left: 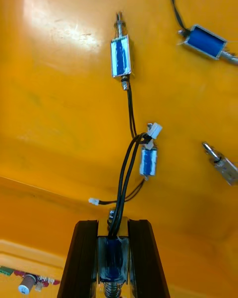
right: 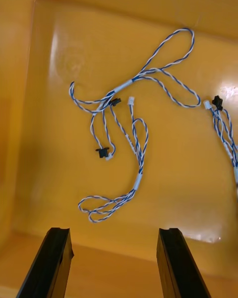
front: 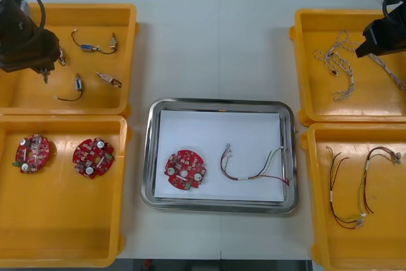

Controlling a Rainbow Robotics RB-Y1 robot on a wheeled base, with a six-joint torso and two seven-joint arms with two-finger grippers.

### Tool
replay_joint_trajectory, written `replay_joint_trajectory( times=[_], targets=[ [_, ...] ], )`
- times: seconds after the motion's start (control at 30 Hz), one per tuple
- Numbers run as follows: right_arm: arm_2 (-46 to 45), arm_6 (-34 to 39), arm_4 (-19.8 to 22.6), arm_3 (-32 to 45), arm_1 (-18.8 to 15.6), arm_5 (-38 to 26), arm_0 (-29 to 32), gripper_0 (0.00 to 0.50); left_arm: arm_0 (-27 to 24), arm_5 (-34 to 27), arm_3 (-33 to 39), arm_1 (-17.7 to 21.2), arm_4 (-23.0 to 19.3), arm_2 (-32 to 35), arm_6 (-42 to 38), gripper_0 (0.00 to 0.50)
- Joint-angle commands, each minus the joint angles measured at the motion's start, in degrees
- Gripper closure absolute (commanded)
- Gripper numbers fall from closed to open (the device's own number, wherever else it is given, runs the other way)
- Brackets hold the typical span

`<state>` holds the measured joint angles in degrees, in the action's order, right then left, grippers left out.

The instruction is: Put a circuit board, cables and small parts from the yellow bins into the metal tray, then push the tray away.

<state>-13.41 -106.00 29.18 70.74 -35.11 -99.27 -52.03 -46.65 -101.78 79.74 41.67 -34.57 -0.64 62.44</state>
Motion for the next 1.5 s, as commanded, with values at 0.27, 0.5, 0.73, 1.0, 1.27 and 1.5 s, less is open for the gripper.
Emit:
replay_joint_trajectory(
  times=[0.27,0.5,0.73,1.0,1.27,1.5],
  targets=[
    [3.0,-0.7,-1.8,-7.1,-2.1,8.3,-3.5,0.000,0.8,-7.9,10.1,0.8,-1.3,5.6,6.5,0.500],
    [3.1,4.8,-2.2,-10.4,-2.0,9.2,-3.8,0.000,0.8,-8.2,11.0,0.8,-2.1,6.4,6.5,0.500],
    [3.6,11.9,-3.6,-11.9,-0.6,10.8,-3.8,0.000,0.8,-8.2,11.0,0.8,-2.2,6.4,6.6,0.500],
    [3.9,12.3,-4.2,-14.8,0.5,14.9,-3.8,0.000,1.0,-7.9,10.8,0.7,-1.8,6.4,6.9,0.500],
    [6.0,13.2,-4.5,-17.1,1.4,18.3,-3.8,0.000,3.0,-4.1,10.0,0.7,-1.4,6.0,7.6,0.500],
    [5.9,13.2,-4.7,-20.0,2.5,20.0,-3.8,0.000,3.0,-0.6,6.2,0.8,-1.6,5.1,8.5,0.500]
  ],
)
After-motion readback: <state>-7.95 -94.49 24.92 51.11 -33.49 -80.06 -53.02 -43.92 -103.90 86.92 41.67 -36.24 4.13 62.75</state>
